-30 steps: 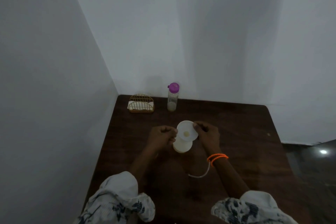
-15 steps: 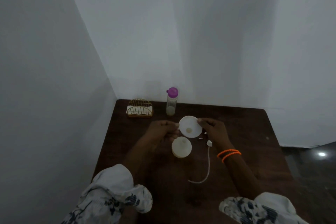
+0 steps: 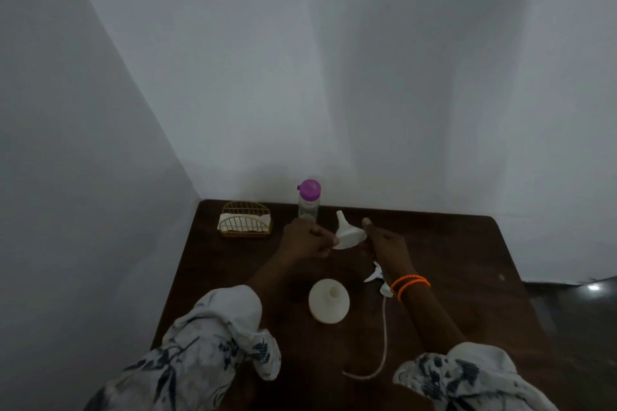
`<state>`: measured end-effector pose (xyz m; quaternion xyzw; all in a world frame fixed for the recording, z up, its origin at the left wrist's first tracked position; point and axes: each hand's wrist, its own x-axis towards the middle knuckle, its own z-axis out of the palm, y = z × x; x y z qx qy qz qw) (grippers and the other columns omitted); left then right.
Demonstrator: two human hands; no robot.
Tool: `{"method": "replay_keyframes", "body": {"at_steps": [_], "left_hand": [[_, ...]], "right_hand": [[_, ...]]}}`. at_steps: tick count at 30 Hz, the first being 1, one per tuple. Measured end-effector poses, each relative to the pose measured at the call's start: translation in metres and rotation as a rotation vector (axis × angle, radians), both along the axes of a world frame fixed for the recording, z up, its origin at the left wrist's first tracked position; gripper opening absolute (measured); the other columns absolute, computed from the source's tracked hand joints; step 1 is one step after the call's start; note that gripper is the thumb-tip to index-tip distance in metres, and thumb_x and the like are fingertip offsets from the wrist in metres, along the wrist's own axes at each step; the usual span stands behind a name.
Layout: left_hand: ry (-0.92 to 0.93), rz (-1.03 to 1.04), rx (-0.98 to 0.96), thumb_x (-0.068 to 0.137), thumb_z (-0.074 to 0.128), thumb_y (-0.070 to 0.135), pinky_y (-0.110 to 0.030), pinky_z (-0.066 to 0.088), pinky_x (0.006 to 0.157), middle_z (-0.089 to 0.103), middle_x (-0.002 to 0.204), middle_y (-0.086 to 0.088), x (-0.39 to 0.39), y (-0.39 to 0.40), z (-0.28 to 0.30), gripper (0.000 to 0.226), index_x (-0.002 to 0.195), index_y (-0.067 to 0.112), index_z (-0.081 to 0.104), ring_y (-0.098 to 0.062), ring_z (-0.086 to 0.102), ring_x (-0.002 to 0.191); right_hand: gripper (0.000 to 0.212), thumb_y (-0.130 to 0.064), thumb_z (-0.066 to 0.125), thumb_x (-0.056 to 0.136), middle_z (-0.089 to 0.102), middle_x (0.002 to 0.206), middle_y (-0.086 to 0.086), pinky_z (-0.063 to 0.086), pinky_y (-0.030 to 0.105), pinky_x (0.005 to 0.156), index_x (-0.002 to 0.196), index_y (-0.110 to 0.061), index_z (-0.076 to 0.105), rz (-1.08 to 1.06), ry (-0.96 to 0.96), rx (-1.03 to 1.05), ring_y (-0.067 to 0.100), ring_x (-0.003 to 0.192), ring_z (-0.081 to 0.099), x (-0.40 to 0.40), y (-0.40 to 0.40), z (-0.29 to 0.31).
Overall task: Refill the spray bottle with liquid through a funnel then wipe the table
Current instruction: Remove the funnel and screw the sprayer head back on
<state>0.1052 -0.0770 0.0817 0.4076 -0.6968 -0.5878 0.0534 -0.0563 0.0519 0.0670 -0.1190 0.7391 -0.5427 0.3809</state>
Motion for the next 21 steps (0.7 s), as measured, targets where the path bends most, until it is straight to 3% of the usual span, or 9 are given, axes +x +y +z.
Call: {"method": "replay_keyframes", "body": {"at_steps": [3, 6, 9, 12, 16, 21], "left_hand": [[-0.039, -0.042, -0.106, 0.088, 0.076, 0.017, -0.031, 0.061, 0.085, 0.075, 0.099, 0.006, -0.01, -0.003, -0.036, 0.01, 0.097, 0.019, 0.078, -0.005, 0.071, 0.088], [-0.056, -0.058, -0.151, 0.086, 0.078, 0.019, -0.031, 0.06, 0.088, 0.076, 0.098, 0.006, -0.02, -0.008, -0.071, 0.01, 0.096, 0.02, 0.079, -0.004, 0.071, 0.09], [-0.085, -0.073, -0.222, 0.087, 0.077, 0.018, -0.027, 0.057, 0.091, 0.075, 0.101, 0.005, -0.026, -0.012, -0.097, 0.01, 0.098, 0.019, 0.078, -0.001, 0.068, 0.092], [-0.111, -0.072, -0.294, 0.087, 0.078, 0.019, -0.028, 0.056, 0.092, 0.076, 0.103, 0.001, -0.034, -0.014, -0.123, 0.013, 0.1, 0.016, 0.078, -0.004, 0.068, 0.093], [-0.126, -0.079, -0.321, 0.086, 0.078, 0.02, -0.032, 0.057, 0.092, 0.076, 0.099, 0.001, -0.042, -0.019, -0.144, 0.01, 0.095, 0.017, 0.078, -0.008, 0.069, 0.092], [-0.114, -0.067, -0.332, 0.087, 0.078, 0.017, -0.025, 0.054, 0.088, 0.076, 0.099, -0.002, -0.045, -0.023, -0.153, 0.01, 0.096, 0.013, 0.077, -0.009, 0.068, 0.091]], "right_hand": [[0.02, -0.028, 0.077, 0.086, 0.077, 0.095, 0.009, 0.062, 0.041, 0.083, 0.099, -0.013, 0.077, 0.075, -0.022, 0.034, 0.023, 0.089, 0.074, -0.007, -0.009, -0.026], [0.038, -0.027, 0.086, 0.076, 0.076, 0.102, 0.002, 0.061, 0.033, 0.083, 0.109, -0.015, 0.073, 0.158, 0.093, 0.088, 0.016, 0.093, 0.074, -0.018, -0.015, -0.055], [0.048, -0.015, 0.09, 0.071, 0.072, 0.106, 0.002, 0.059, 0.029, 0.086, 0.114, -0.008, 0.07, 0.239, 0.225, 0.115, 0.013, 0.097, 0.07, -0.027, -0.023, -0.077], [0.053, -0.017, 0.091, 0.068, 0.073, 0.112, 0.005, 0.059, 0.034, 0.089, 0.117, -0.01, 0.071, 0.279, 0.353, 0.163, 0.016, 0.1, 0.071, -0.03, -0.031, -0.097], [0.055, -0.014, 0.089, 0.068, 0.071, 0.118, 0.003, 0.054, 0.028, 0.093, 0.119, -0.013, 0.07, 0.271, 0.448, 0.16, 0.014, 0.106, 0.067, -0.031, -0.041, -0.11], [0.054, -0.013, 0.083, 0.074, 0.069, 0.126, 0.005, 0.05, 0.031, 0.1, 0.126, -0.014, 0.067, 0.323, 0.533, 0.189, 0.019, 0.116, 0.063, -0.034, -0.048, -0.117]]}}
